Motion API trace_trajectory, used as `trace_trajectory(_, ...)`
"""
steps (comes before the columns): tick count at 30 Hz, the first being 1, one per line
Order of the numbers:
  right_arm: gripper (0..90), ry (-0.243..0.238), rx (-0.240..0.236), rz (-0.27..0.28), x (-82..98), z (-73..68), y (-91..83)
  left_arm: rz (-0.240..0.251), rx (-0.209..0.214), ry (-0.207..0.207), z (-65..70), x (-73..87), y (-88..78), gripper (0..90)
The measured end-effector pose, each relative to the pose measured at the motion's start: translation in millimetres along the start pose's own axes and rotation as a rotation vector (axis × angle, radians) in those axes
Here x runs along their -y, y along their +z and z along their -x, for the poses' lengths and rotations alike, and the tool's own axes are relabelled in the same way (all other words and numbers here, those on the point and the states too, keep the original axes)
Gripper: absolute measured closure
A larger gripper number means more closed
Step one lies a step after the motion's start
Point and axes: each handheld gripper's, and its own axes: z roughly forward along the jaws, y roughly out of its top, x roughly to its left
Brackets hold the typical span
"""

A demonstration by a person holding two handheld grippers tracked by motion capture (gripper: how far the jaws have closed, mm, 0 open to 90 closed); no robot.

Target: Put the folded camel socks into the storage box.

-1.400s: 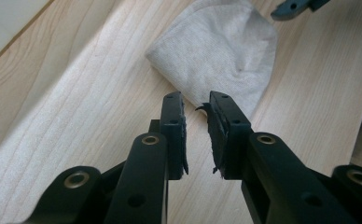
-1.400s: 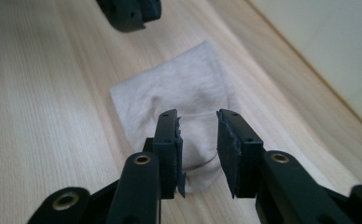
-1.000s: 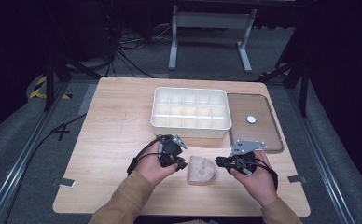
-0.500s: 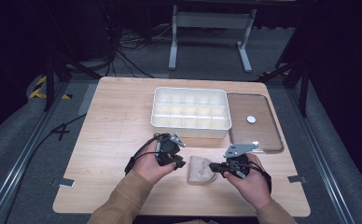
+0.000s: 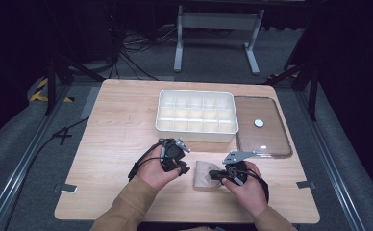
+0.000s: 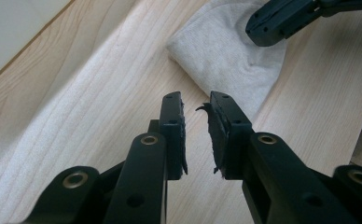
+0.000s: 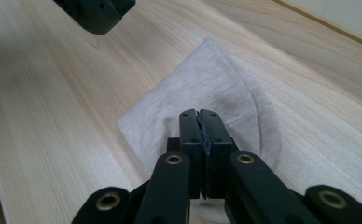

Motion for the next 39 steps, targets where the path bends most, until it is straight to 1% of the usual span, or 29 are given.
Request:
trace_trajectory(2,89.6,0.004,0.005,-0.001,0.0,0.8,1.2,-0.006,-0.001,0.0,-0.2,0.5,0.5,75.7)
trace_trajectory(3,89.6,0.001,0.01,-0.004,0.1,1.9,2.4,-0.006,-0.001,-0.008,0.2,1.3,1.6,75.7)
trace_trajectory(4,89.6,0.003,0.017,-0.013,0.5,2.7,4.3,-0.013,-0.002,-0.01,0.2,2.0,2.2,75.7)
trace_trajectory(5,89.6,-0.01,0.037,-0.029,2.2,5.5,8.3,-0.014,-0.011,-0.007,-0.2,3.0,3.5,75.7)
trace_trajectory(7,89.7,-0.013,0.037,-0.036,2.9,6.8,9.9,-0.016,-0.011,-0.011,-0.3,3.5,3.9,75.6)
trace_trajectory(10,89.9,-0.027,0.005,-0.05,2.1,11.0,11.3,-0.028,-0.01,-0.008,-1.9,4.5,7.6,75.4)
trace_trajectory(11,90.0,-0.036,-0.004,-0.052,2.2,11.9,11.3,-0.035,-0.01,-0.009,-1.9,4.6,9.0,75.4)
trace_trajectory(13,90.0,-0.039,-0.019,-0.048,3.6,14.0,11.7,-0.049,-0.007,-0.005,-1.6,4.9,14.7,75.5)
trace_trajectory(15,90.0,-0.046,-0.026,-0.049,3.5,15.0,11.8,-0.056,-0.009,0.014,-0.9,4.8,19.9,76.8)
trace_trajectory(16,90.0,-0.051,-0.029,-0.049,3.5,14.9,12.0,-0.053,-0.015,0.042,-0.1,4.4,23.8,79.0)
trace_trajectory(17,90.0,-0.061,-0.029,-0.047,3.6,15.0,12.2,-0.057,-0.019,0.051,0.8,4.0,26.7,82.4)
trace_trajectory(18,90.0,-0.061,-0.031,-0.048,3.7,14.8,12.1,-0.057,-0.027,0.067,2.0,3.5,30.9,84.1)
trace_trajectory(20,90.0,-0.064,-0.033,-0.043,4.2,15.3,12.0,-0.07,-0.03,0.087,3.5,2.3,35.7,87.1)
trace_trajectory(21,90.0,-0.059,-0.037,-0.044,4.5,15.4,11.9,-0.072,-0.03,0.086,5.7,1.9,39.3,88.0)
trace_trajectory(25,90.0,-0.054,-0.048,-0.036,5.2,17.0,11.9,-0.087,-0.037,0.117,8.9,-0.2,46.8,89.7)
trace_trajectory(27,90.0,-0.061,-0.05,-0.031,6.1,17.8,11.9,-0.091,-0.031,0.133,10.8,-1.5,51.7,89.7)
trace_trajectory(28,90.0,-0.06,-0.057,-0.023,7.0,18.5,11.8,-0.09,-0.025,0.137,11.0,-2.4,52.4,89.8)
trace_trajectory(29,90.0,-0.06,-0.058,-0.021,7.6,18.9,11.6,-0.101,-0.029,0.147,11.2,-3.8,52.0,89.8)
trace_trajectory(31,90.0,-0.064,-0.062,-0.012,8.9,19.8,11.6,-0.096,-0.024,0.153,12.7,-5.4,53.5,89.8)
trace_trajectory(32,90.0,-0.066,-0.063,-0.008,9.5,19.8,11.4,-0.093,-0.025,0.166,12.5,-6.0,53.8,89.8)
trace_trajectory(33,90.0,-0.068,-0.061,-0.008,9.8,19.3,11.4,-0.079,-0.018,0.158,14.1,-6.2,54.0,89.7)
trace_trajectory(34,90.0,-0.085,-0.053,-0.007,9.8,18.4,11.4,-0.079,-0.018,0.158,14.1,-6.2,54.0,89.7)
trace_trajectory(35,90.0,-0.085,-0.053,-0.007,9.8,18.4,11.4,-0.074,-0.015,0.177,14.7,-7.5,52.5,89.7)
trace_trajectory(36,90.0,-0.139,-0.029,-0.019,8.8,14.1,11.5,-0.059,-0.01,0.19,15.5,-8.5,51.9,89.7)
trace_trajectory(37,90.0,-0.139,-0.029,-0.019,8.8,14.1,11.5,-0.045,-0.009,0.188,18.1,-9.4,50.8,89.7)
trace_trajectory(39,90.0,-0.174,-0.003,-0.031,7.2,9.2,11.7,-0.023,0.0,0.215,21.9,-11.5,48.6,89.7)
